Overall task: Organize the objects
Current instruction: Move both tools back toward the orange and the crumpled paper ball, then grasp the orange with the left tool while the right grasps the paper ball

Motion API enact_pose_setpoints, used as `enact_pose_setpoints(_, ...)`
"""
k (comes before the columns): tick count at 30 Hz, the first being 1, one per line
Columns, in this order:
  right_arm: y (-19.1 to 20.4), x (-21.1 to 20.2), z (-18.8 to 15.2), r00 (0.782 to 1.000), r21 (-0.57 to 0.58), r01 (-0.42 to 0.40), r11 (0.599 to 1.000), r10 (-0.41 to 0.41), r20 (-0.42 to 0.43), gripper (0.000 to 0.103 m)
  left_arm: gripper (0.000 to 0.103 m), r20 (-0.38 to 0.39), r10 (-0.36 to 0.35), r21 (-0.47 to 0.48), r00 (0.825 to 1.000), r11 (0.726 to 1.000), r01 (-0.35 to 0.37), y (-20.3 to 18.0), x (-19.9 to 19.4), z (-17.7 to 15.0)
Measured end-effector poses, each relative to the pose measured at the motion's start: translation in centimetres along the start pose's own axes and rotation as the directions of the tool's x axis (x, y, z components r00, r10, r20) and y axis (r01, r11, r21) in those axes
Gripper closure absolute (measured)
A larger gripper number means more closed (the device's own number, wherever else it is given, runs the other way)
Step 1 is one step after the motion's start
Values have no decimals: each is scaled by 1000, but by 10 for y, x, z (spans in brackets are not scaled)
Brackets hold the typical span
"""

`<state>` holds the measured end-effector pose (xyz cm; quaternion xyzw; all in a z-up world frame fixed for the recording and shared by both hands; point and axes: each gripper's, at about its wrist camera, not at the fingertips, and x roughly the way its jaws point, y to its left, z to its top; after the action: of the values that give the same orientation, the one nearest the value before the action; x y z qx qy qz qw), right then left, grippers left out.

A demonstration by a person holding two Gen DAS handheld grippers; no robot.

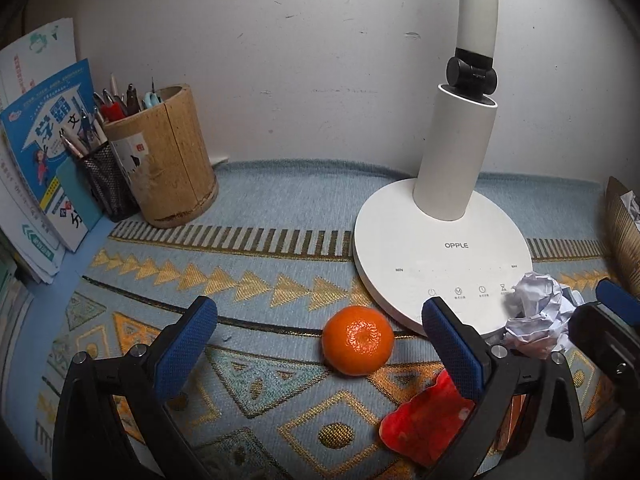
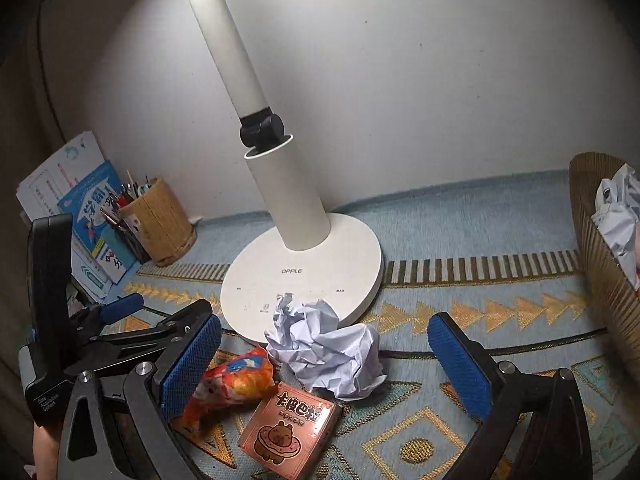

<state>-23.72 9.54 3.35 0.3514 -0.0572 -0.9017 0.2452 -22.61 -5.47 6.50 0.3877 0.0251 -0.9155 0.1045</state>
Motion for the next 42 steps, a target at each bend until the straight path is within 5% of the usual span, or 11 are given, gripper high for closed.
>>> enact_pose_setpoints(11, -8, 33, -8, 989, 12, -4, 1000, 5, -147, 0, 1, -89, -89, -159, 992, 985, 74, 25, 24, -8)
enact_pose_setpoints(16, -5, 35, -9, 986, -8, 10, 1000, -12, -164, 0, 0, -136, 27, -84, 990, 996, -38, 10, 26, -9)
enact_pose_setpoints(42, 0, 39, -10, 983, -46, 34, 998, -41, -178, 0, 0, -137, 16, -92, 990, 995, -29, 15, 23, -10)
